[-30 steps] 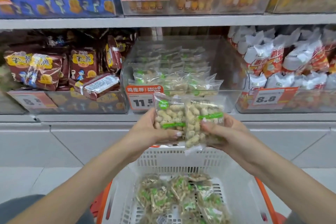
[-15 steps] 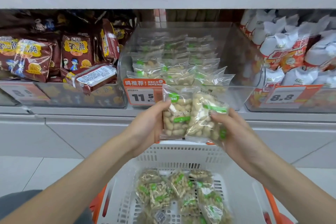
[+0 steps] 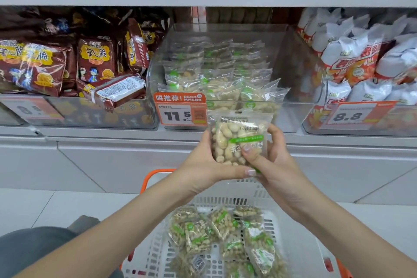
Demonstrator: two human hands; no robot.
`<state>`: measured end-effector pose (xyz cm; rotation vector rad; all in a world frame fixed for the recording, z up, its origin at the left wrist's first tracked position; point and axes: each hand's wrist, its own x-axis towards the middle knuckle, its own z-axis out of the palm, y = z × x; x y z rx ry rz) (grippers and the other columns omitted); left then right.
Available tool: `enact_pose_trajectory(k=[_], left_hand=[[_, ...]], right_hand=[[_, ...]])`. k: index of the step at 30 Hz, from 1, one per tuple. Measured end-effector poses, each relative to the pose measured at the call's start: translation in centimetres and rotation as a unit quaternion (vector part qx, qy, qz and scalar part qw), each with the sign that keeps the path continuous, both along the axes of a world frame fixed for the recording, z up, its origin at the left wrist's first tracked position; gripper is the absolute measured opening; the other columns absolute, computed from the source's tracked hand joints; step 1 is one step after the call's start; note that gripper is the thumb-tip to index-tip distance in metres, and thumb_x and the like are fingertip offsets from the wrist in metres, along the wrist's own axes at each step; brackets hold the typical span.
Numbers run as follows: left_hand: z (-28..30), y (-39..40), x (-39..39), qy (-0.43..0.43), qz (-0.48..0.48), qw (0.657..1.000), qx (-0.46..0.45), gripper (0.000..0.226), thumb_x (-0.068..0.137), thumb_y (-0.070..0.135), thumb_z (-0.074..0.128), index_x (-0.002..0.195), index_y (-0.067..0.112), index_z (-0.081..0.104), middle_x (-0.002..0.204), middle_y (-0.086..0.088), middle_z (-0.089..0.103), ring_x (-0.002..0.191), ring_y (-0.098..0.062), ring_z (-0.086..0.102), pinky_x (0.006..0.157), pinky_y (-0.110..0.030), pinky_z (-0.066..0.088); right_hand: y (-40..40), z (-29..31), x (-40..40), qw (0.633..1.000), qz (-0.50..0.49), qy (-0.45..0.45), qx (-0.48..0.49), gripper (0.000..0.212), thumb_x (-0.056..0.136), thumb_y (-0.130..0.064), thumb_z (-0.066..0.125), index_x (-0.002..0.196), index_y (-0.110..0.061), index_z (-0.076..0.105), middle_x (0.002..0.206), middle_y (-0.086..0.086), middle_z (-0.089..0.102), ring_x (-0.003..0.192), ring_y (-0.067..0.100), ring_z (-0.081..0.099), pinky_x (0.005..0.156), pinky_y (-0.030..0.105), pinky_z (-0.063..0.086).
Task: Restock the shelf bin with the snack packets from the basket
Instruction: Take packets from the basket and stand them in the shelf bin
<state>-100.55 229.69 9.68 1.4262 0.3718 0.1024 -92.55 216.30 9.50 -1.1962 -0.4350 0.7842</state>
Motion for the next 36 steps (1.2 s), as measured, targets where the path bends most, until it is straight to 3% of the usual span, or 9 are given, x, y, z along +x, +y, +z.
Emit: enact_pose_trajectory(k=[5,8,10,15,22,25,28,32,36], left_hand=[[0.3,0.0,0.0,-0.006,0.003,0.999,0.035,0.084,0.059,-0.008,0.083,0.128,0.018,0.042,0.119,-0.004,0.066,0.104,-0.017,0.067,0.089,-0.032,0.055],[0.5,0.0,-0.2,-0.002,-0.027,0.999,0.04,0.077,0.064,-0.015,0.078,0.125,0.017,0.045,0.115,-0.002,0.067,0.098,-0.014,0.068,0.082,-0.029,0.056],[0.4,0.1,-0.3,0.01,-0.041,0.999,0.026,0.076,0.064,-0.016,0.077,0.125,0.018,0.047,0.116,-0.003,0.066,0.097,-0.015,0.068,0.081,-0.03,0.056],[0.1,0.2,-0.4,0.03,-0.047,0.998,0.004,0.073,0.062,-0.014,0.077,0.123,0.015,0.048,0.105,-0.006,0.069,0.089,-0.015,0.069,0.076,-0.026,0.056],[-0.1,-0.2,-0.4,0.039,-0.05,0.998,-0.015,0.072,0.065,-0.014,0.077,0.123,0.015,0.048,0.108,-0.01,0.07,0.09,-0.016,0.069,0.074,-0.027,0.056],[-0.4,-0.3,-0.2,0.04,-0.038,0.998,-0.035,0.074,0.056,-0.004,0.08,0.12,0.016,0.05,0.109,-0.011,0.07,0.096,-0.022,0.07,0.078,-0.03,0.057],[-0.9,-0.2,0.1,0.032,0.001,0.999,-0.041,0.073,0.051,0.001,0.079,0.118,0.013,0.051,0.105,-0.01,0.072,0.093,-0.02,0.07,0.077,-0.028,0.056],[-1.0,0.7,0.1,0.044,0.025,0.999,0.011,0.074,0.051,0.003,0.085,0.114,0.016,0.049,0.105,-0.004,0.072,0.093,-0.014,0.07,0.08,-0.028,0.056],[-0.8,1.6,-0.2,0.057,-0.026,0.998,0.009,0.087,0.047,0.019,0.087,0.124,0.017,0.047,0.108,-0.002,0.072,0.096,-0.015,0.07,0.079,-0.029,0.057]], right_hand=[[-0.1,-0.2,0.7,0.999,0.036,-0.012,-0.016,0.121,0.036,-0.048,0.093,0.138,-0.027,0.03,0.115,0.001,0.07,0.109,0.017,0.065,0.081,0.025,0.055],[-0.1,0.2,0.9,0.996,0.07,-0.05,-0.014,0.108,0.042,-0.042,0.093,0.134,-0.017,0.044,0.116,0.006,0.07,0.108,0.02,0.066,0.079,0.023,0.054],[-0.2,0.4,0.9,0.993,0.085,-0.071,-0.027,0.096,0.047,-0.047,0.091,0.128,-0.011,0.054,0.116,0.01,0.07,0.108,0.025,0.066,0.081,0.026,0.054],[0.0,-0.1,1.1,0.992,0.053,-0.095,-0.07,0.098,0.043,-0.063,0.085,0.122,-0.01,0.06,0.112,0.008,0.071,0.106,0.025,0.067,0.086,0.032,0.054],[-0.2,-0.2,1.1,0.989,0.04,-0.085,-0.118,0.108,0.043,-0.067,0.084,0.129,-0.011,0.053,0.117,0.006,0.069,0.108,0.024,0.066,0.093,0.04,0.05],[-0.3,0.2,1.0,0.987,0.048,-0.068,-0.136,0.106,0.047,-0.073,0.077,0.134,-0.021,0.047,0.125,0.0,0.065,0.112,0.019,0.064,0.1,0.043,0.047],[-0.8,1.0,1.0,0.978,0.06,-0.064,-0.187,0.089,0.05,-0.065,0.077,0.126,-0.031,0.044,0.12,-0.004,0.066,0.102,0.013,0.068,0.092,0.042,0.054],[-1.4,0.9,1.0,0.973,0.034,-0.049,-0.223,0.056,0.055,-0.031,0.081,0.101,-0.012,0.055,0.107,0.021,0.067,0.082,0.015,0.068,0.065,0.031,0.059],[-1.7,1.1,1.5,0.979,0.017,-0.054,-0.198,0.038,0.054,-0.031,0.08,0.08,-0.017,0.055,0.087,0.013,0.073,0.074,0.015,0.06,0.053,0.021,0.04]])
